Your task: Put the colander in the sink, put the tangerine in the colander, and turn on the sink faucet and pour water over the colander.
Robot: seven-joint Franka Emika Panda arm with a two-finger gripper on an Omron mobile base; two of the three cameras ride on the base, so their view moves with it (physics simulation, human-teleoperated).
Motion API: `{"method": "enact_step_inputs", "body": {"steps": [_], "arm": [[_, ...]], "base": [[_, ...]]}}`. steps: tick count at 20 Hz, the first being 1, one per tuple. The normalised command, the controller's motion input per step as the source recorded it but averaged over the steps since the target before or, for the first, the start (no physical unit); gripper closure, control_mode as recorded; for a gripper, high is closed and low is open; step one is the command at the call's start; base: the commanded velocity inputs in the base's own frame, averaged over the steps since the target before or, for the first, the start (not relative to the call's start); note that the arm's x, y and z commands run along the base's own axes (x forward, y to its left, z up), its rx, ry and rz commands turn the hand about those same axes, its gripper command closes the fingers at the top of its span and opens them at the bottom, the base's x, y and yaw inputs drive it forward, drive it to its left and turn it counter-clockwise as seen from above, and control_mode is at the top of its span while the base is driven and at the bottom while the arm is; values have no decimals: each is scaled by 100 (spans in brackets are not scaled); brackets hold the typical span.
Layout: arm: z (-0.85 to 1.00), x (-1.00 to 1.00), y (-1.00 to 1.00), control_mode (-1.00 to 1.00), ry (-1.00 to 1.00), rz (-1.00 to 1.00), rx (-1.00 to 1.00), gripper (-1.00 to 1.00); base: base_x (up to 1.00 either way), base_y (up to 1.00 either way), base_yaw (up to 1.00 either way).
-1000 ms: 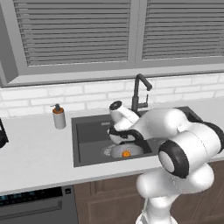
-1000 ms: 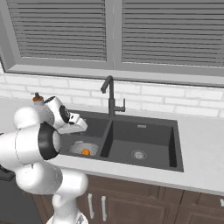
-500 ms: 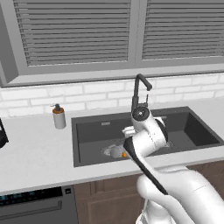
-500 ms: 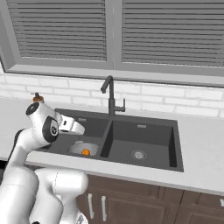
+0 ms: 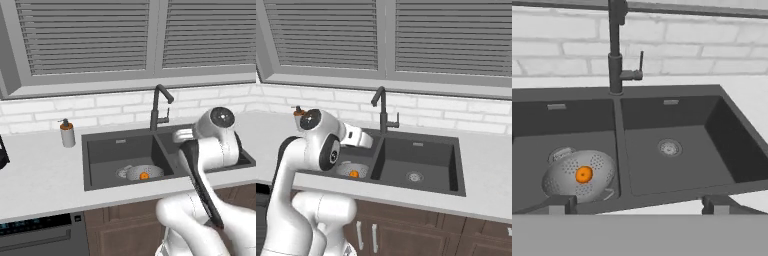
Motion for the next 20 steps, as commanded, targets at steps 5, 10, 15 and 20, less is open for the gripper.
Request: {"method": "enact_step_inputs", "body": {"steps": [5, 10, 15, 20], "arm": [[95, 2, -86, -100, 0, 25, 27, -100], [51, 30, -86, -100, 23, 24, 37, -100], [56, 65, -37, -100, 39, 4, 38, -100], [-2, 82, 19, -100, 23, -1, 13, -100]], "base": [[0, 0, 0], [0, 0, 0], [0, 0, 0], [0, 0, 0]]}}
